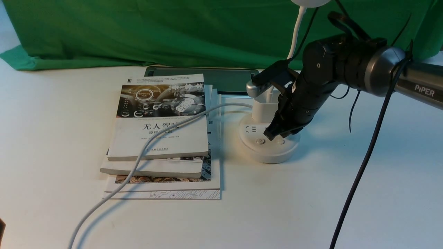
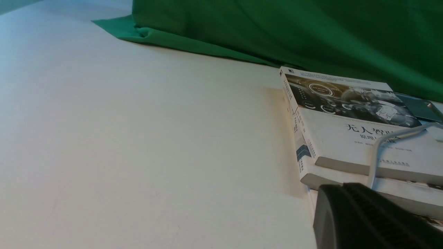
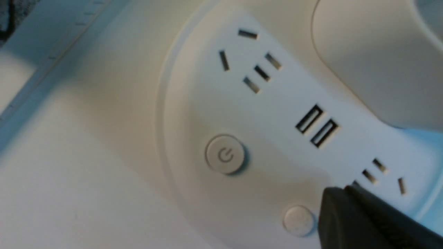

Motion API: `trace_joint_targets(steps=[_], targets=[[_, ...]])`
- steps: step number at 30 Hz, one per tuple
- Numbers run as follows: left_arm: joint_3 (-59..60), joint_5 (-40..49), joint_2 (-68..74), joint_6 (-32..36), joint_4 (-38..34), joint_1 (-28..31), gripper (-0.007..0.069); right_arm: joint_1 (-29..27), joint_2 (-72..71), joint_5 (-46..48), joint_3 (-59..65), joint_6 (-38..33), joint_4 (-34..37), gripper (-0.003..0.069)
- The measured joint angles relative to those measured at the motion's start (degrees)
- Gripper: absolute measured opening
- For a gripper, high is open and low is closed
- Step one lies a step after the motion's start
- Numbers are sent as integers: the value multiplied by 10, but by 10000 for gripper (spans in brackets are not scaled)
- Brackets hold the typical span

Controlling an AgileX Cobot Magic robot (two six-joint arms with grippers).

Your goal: Turn on the desk lamp on the white desktop with your hand.

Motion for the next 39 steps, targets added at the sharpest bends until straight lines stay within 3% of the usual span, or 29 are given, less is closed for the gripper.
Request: trace_joint_targets(steps=[32, 39], targets=[[0, 0, 0, 0, 0, 0, 21, 4, 15, 23, -5, 0, 8, 30], [0, 0, 0, 0, 0, 0, 21, 4, -98, 13, 10, 10, 10, 34]])
